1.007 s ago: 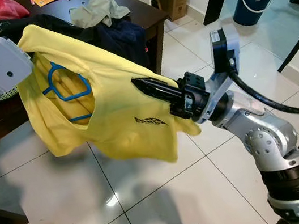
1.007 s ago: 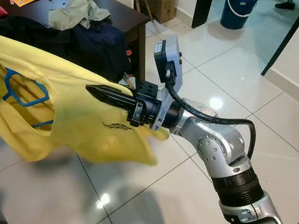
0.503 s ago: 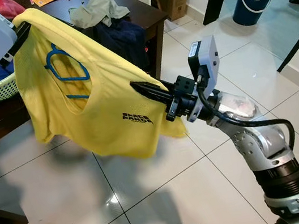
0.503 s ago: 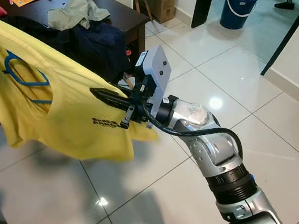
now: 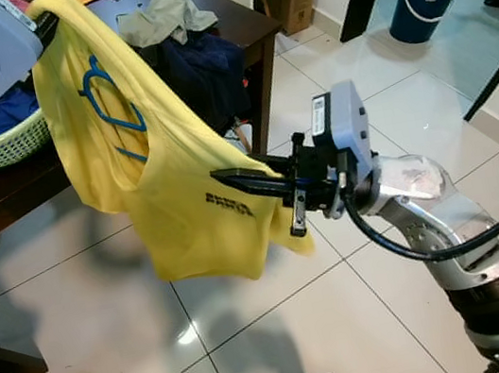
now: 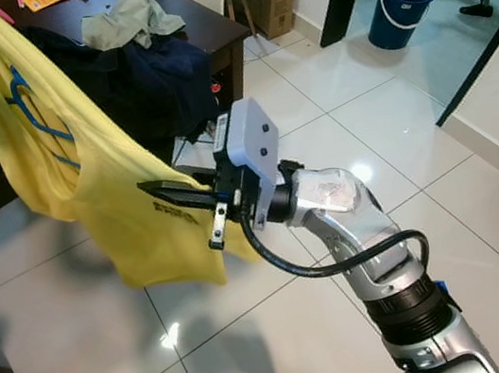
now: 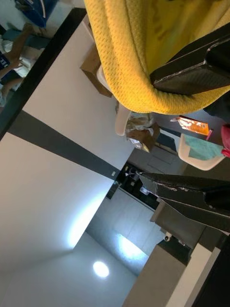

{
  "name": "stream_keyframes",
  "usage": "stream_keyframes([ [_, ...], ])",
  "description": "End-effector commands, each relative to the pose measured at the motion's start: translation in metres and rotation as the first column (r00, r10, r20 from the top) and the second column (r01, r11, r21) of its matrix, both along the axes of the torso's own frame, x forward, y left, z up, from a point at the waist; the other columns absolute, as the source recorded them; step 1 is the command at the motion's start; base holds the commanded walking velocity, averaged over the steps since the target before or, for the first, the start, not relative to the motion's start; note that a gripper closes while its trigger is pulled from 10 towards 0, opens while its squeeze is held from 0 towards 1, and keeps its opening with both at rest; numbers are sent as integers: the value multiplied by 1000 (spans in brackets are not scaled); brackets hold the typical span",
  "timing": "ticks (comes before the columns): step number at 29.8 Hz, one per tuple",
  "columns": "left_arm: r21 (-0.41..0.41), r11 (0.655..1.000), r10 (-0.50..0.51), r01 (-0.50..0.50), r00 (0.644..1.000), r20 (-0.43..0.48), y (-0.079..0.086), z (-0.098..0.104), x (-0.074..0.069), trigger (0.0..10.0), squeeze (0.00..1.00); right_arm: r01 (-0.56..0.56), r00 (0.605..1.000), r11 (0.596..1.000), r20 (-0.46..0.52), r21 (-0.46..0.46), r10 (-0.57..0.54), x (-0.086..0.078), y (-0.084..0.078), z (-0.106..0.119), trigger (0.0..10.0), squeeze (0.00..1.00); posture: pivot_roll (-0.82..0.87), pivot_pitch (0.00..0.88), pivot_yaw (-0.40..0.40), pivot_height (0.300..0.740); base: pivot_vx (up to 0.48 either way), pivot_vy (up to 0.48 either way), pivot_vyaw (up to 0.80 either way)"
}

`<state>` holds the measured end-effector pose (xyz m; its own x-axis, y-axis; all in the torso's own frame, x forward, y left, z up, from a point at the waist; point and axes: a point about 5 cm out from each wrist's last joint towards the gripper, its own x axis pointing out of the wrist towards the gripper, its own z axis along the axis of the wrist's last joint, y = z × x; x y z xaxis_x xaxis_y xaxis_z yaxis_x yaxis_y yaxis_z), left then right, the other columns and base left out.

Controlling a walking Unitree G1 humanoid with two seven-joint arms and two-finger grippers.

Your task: Hang hanger

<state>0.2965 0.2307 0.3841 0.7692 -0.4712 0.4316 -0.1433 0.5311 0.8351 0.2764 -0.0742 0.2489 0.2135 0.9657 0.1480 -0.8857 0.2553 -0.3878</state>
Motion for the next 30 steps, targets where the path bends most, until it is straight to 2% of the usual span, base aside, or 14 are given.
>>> stream_keyframes([
  [1, -47, 998, 32, -33, 999, -9, 14, 13, -7, 10000, 0, -10, 1000, 997, -8, -83, 9, 0, 0, -13, 10000, 0, 120, 70, 40, 740, 0, 0, 0],
  [2, -10, 998, -59, 58, 985, -162, 8, 0, -10, 10000, 0, 14, 999, 993, 39, -114, -10, 5, 1, -11, 10000, 0, 123, 72, 43, 740, 0, 0, 0],
  [3, -10, 998, -59, 58, 985, -162, 8, 0, -10, 10000, 0, 14, 999, 993, 39, -114, -10, 5, 1, -11, 10000, 0, 123, 72, 43, 740, 0, 0, 0],
  [4, 32, 986, -142, 161, 936, -321, 2, -16, -18, 10000, 0, 39, 997, 990, 79, -136, -28, 9, 1, -10, 10000, 0, 126, 73, 45, 740, 0, 0, 0],
  [7, 32, 986, -142, 161, 936, -321, 2, -16, -18, 10000, 0, 39, 997, 990, 79, -136, -28, 9, 1, -10, 10000, 0, 126, 73, 45, 740, 0, 0, 0],
  [8, 72, 944, -224, 322, 786, -577, -5, -43, -36, 10000, 0, 160, 979, 978, 149, -131, -140, 25, -2, -5, 10000, 0, 132, 77, 43, 740, 0, 0, 0],
  [9, 72, 944, -224, 322, 786, -577, -5, -43, -36, 10000, 0, 160, 979, 978, 149, -131, -140, 25, -2, -5, 10000, 0, 132, 77, 43, 740, 0, 0, 0],
  [11, 120, 918, -192, 379, 687, -701, -2, -64, -48, 10000, 0, 329, 932, 940, 191, -94, -307, 43, -7, 1, 10000, 0, 134, 79, 42, 740, 0, 0, 0],
  [15, 126, 922, -177, 365, 688, -703, 1, -67, -47, 10000, 0, 331, 931, 938, 197, -102, -307, 44, -10, 1, 10000, 0, 136, 82, 41, 740, 0, 0, 0],
  [18, 125, 950, -133, 285, 734, -666, 9, -64, -38, 10000, 0, 166, 976, 961, 174, -220, -129, 28, -13, -13, 10000, 0, 131, 83, 39, 740, 0, 0, 0],
  [21, 125, 959, -113, 256, 744, -659, 13, -62, -36, 10000, 0, 60, 993, 960, 117, -275, -29, 17, -16, -20, 10000, 0, 128, 84, 38, 740, 0, 0, 0],
  [25, 106, 962, -116, 251, 731, -673, 16, -61, -39, 10000, 0, -22, 997, 955, 59, -297, 42, 10, -18, -25, 10000, 0, 128, 87, 38, 740, 0, 0, 0],
  [29, -76, 964, -233, 256, 666, -708, 27, -59, -40, 10000, 0, -132, 991, 948, -26, -290, 130, -1, -20, -25, 10000, 0, 130, 88, 36, 740, 0, 0, 0],
  [30, -76, 964, -233, 256, 666, -708, 27, -59, -40, 10000, 0, -132, 991, 948, -26, -290, 130, -1, -20, -25, 10000, 0, 130, 88, 36, 740, 0, 0, 0],
])
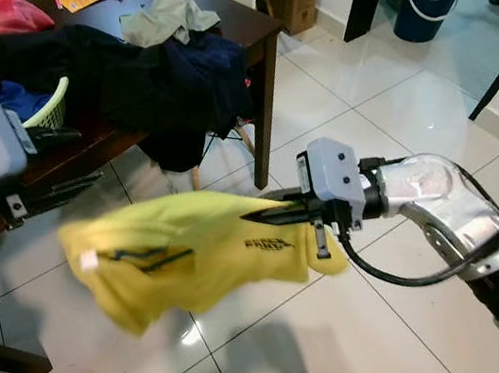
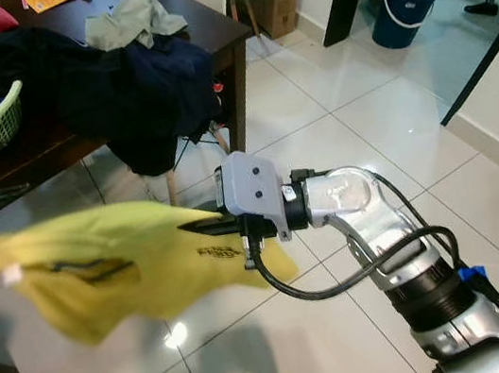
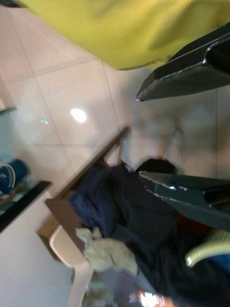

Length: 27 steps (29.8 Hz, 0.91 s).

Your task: Hang hanger

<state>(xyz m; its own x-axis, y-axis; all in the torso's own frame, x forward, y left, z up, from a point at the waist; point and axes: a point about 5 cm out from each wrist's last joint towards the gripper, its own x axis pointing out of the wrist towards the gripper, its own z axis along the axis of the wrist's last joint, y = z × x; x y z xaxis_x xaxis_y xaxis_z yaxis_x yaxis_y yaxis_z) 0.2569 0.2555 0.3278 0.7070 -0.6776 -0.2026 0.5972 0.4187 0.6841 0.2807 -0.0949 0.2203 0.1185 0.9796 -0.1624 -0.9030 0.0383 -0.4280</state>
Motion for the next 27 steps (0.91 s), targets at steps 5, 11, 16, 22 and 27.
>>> stream_keyframes([
  [5, -158, 986, 37, -48, 997, -68, 14, -13, 12, 10000, 0, -56, 992, 990, -101, 129, 69, -6, 0, 12, 10000, 0, 120, 88, 35, 740, 0, 0, 0],
  [11, -236, 965, 108, -113, 994, -37, 11, -27, 24, 10000, 0, 25, 982, 969, -189, 246, 22, 2, -1, 11, 10000, 0, 115, 91, 25, 740, 0, 0, 0],
  [16, -533, 817, 254, -221, 967, -11, -1, -44, 33, 10000, 0, 320, 896, 842, -427, 434, -120, 23, -4, -5, 10000, 0, 103, 95, 9, 740, 0, 0, 0],
  [22, -662, 705, 348, -253, 937, 13, 11, -30, 29, 10000, 0, 447, 832, 792, -517, 415, -198, 27, -9, -27, 10000, 0, 107, 95, -4, 740, 0, 0, 0],
  [27, -757, 590, 527, -279, 844, 100, 26, -9, 27, 10000, 0, 573, 755, 688, -614, 445, -231, 23, -14, -42, 10000, 0, 99, 96, -16, 740, 0, 0, 0],
])
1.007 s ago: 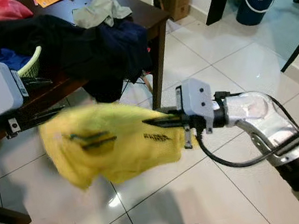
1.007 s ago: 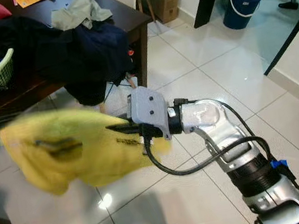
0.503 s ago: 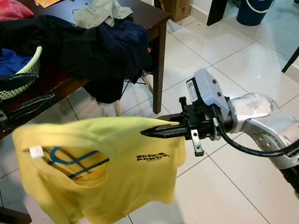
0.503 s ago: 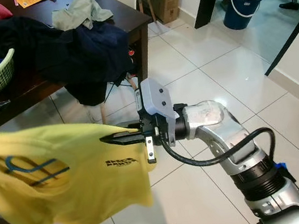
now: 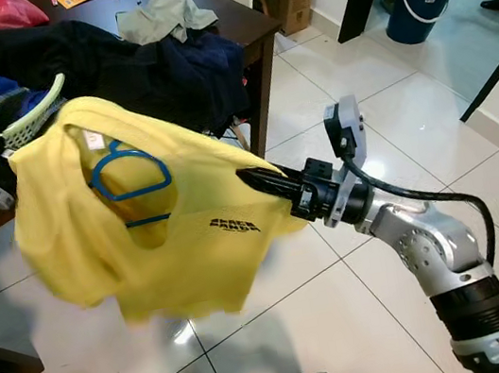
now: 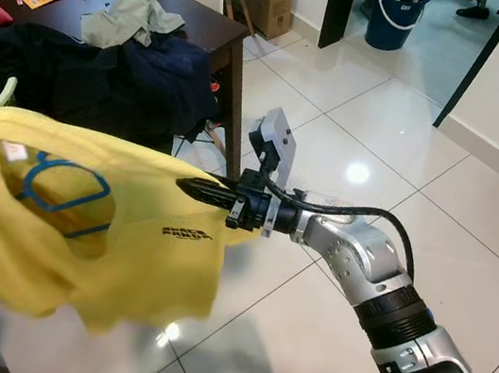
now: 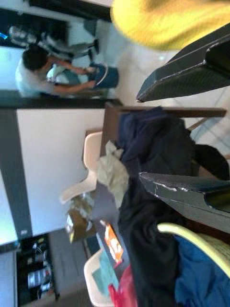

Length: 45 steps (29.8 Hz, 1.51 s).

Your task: Hang hanger

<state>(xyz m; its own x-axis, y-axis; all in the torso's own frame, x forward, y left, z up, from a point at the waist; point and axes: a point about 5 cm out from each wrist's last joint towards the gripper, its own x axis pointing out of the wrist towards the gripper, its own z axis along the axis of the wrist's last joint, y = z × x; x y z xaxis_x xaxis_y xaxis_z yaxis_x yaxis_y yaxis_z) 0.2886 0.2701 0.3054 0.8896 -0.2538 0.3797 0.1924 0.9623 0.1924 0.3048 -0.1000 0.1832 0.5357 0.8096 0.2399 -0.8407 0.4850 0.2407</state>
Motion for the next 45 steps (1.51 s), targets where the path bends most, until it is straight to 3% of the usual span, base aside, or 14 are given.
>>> stream_keyframes([
  [1, -23, 994, 107, -106, 991, 77, 12, 13, -4, 10000, 0, 70, 997, 996, -36, 46, -68, -1, -9, -5, 10000, 0, 99, 96, -16, 740, 0, 0, 0],
  [3, -46, 980, 200, -195, 964, 175, 22, 39, -6, 10000, 0, 82, 996, 995, -35, 52, -80, -8, -11, -9, 10000, 0, 96, 93, -15, 740, 0, 0, 0],
  [8, -52, 979, 206, -200, 958, 200, 22, 48, -7, 10000, 0, 91, 995, 994, -39, 52, -89, -9, -13, -10, 10000, 0, 96, 93, -15, 740, 0, 0, 0],
  [11, -12, 991, 134, -134, 976, 171, 16, 52, -8, 10000, 0, 118, 992, 990, -42, 75, -116, -7, -18, -7, 10000, 0, 101, 89, -11, 740, 0, 0, 0],
  [12, 132, 989, 60, -70, 995, 77, -2, 37, -7, 10000, 0, 149, 989, 982, -32, 112, -147, -5, -21, 2, 10000, 0, 98, 85, -5, 740, 0, 0, 0],
  [15, 187, 982, -15, 20, 1000, -27, -19, 16, -7, 10000, 0, 155, 988, 975, -10, 161, -156, -5, -20, 13, 10000, 0, 94, 85, 6, 740, 0, 0, 0],
  [17, 172, 982, -58, 76, 993, -106, -32, -2, -6, 10000, 0, 145, 988, 968, 17, 206, -152, -6, -17, 23, 10000, 0, 94, 82, 8, 740, 0, 0, 0],
  [19, 76, 995, -56, 70, 984, -167, -40, -16, -3, 10000, 0, 133, 989, 960, 37, 245, -146, -9, -12, 31, 10000, 0, 92, 81, 9, 740, 0, 0, 0],
  [23, -125, 989, 46, -78, 969, -242, -61, -38, 8, 10000, 0, 157, 980, 930, 63, 332, -188, -15, 5, 42, 10000, 0, 92, 78, 23, 740, 0, 0, 0],
  [27, -131, 989, 41, -74, 969, -243, -69, -46, 9, 10000, 0, 180, 969, 930, 105, 320, -223, -17, 15, 47, 10000, 0, 90, 77, 25, 740, 0, 0, 0],
  [31, -128, 985, -139, 119, 976, -167, -86, -36, 13, 10000, 0, 202, 936, 962, 254, 181, -245, -18, 32, 47, 10000, 0, 81, 72, 21, 740, 0, 0, 0],
  [35, -121, 979, -180, 162, 972, -153, -89, -32, 13, 10000, 0, 211, 929, 965, 277, 154, -247, -17, 35, 45, 10000, 0, 81, 71, 21, 740, 0, 0, 0],
  [39, -125, 935, -348, 333, 930, -121, -106, -22, 5, 10000, 0, 248, 905, 965, 334, 83, -262, -13, 41, 36, 10000, 0, 90, 71, 16, 740, 0, 0, 0],
  [45, -166, 924, -364, 345, 926, -101, -107, -14, 7, 10000, 0, 235, 902, 970, 359, 54, -239, -13, 46, 33, 10000, 0, 86, 71, 8, 740, 0, 0, 0],
])
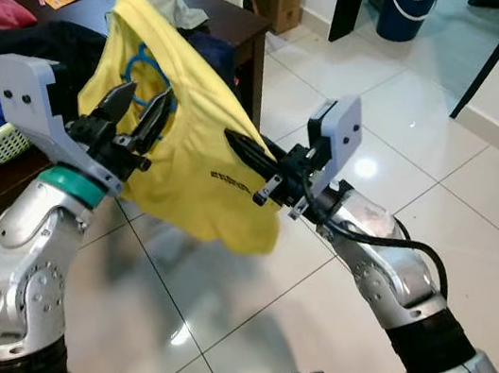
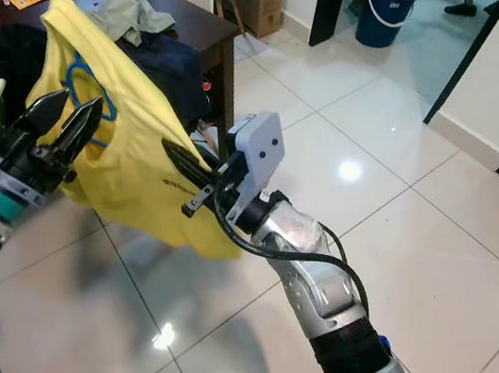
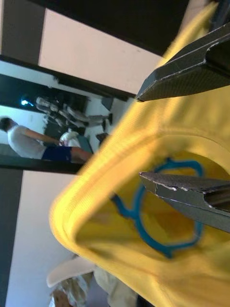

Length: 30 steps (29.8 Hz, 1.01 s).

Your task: Hang hanger

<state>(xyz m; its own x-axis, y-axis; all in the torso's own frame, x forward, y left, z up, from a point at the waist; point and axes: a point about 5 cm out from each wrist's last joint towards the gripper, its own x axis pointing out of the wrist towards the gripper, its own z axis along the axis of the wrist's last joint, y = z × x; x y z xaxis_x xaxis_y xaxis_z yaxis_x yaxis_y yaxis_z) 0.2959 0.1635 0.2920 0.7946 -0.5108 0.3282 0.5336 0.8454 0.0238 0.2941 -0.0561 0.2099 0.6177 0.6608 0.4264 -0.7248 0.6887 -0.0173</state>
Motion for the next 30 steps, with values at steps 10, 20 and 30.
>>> stream_keyframes([
  [10, -120, 993, 21, -21, 1000, 2, 15, 14, 7, 10000, 0, -69, 994, 998, 85, -3, 69, -5, 5, 14, 10000, 0, 92, 71, 7, 740, 0, 0, 0],
  [20, -269, 962, -56, 48, 998, -25, 21, 20, 13, 10000, 0, -118, 984, 993, 132, 4, 116, -9, 11, 24, 10000, 0, 92, 71, 10, 740, 0, 0, 0],
  [30, -281, 957, -85, 76, 996, -23, 15, 23, 19, 3961, 0, -161, 976, 987, 149, -18, 162, -13, 18, 24, 10000, 0, 90, 70, 14, 740, 0, 0, 0],
])
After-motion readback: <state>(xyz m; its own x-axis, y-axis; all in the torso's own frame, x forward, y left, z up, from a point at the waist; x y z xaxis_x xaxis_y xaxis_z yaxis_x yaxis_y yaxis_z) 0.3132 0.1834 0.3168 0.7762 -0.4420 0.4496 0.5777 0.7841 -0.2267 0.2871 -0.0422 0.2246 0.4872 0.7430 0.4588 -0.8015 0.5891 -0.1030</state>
